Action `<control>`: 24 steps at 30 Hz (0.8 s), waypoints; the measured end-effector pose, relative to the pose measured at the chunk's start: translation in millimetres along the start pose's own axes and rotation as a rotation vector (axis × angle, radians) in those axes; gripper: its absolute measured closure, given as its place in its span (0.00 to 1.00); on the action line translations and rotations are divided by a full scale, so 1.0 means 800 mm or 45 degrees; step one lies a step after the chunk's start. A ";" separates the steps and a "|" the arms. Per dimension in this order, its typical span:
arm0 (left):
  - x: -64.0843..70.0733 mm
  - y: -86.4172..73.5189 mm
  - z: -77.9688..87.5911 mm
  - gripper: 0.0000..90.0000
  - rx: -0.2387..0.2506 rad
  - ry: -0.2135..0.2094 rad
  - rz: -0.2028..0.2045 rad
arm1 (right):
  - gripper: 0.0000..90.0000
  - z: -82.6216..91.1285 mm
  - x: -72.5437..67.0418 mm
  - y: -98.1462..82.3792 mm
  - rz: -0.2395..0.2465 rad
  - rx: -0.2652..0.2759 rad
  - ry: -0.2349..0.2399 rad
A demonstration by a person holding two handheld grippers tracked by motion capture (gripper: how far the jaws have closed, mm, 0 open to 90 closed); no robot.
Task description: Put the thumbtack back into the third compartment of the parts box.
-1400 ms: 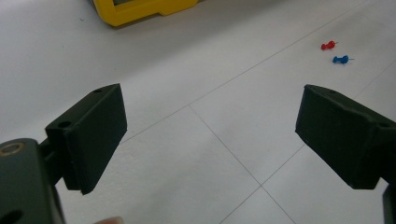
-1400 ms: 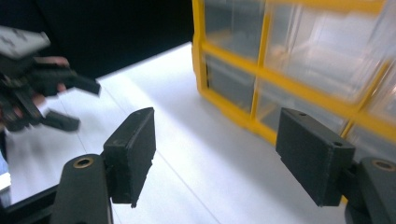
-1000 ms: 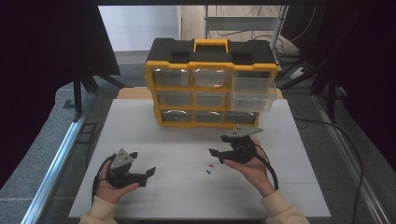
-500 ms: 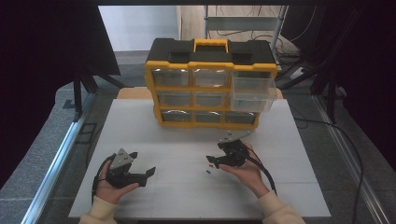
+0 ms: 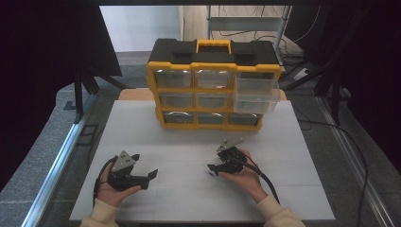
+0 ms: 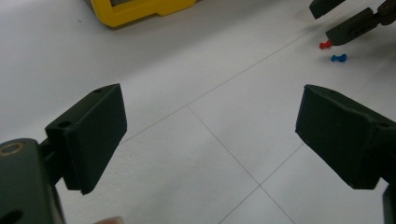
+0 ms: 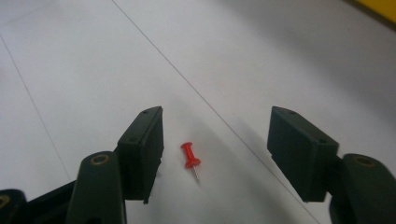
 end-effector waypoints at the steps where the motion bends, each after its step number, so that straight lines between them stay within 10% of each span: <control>1: 0.000 0.000 0.000 0.10 -0.001 -0.001 -0.001 | 0.46 -0.001 0.001 0.000 0.006 -0.004 0.003; 9: 0.001 0.000 0.000 0.10 -0.001 -0.001 -0.003 | 0.57 -0.007 -0.003 -0.002 0.072 -0.069 -0.034; 17: 0.002 0.001 0.001 0.10 0.003 -0.001 -0.012 | 0.91 -0.002 -0.007 -0.002 0.104 -0.116 -0.044; 24: 0.002 0.001 0.001 0.10 0.007 -0.001 -0.006 | 0.92 -0.002 -0.001 -0.002 0.062 -0.107 0.014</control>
Point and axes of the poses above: each handheld gripper's, and its own axes: z roughly backward along the jaws, y roughly out of its top, x roughly to its right, the point moved 2 cm from there along -z, roughly forward along the jaws, and after that the axes turned 12 degrees about -x, right-handed, at the moved point
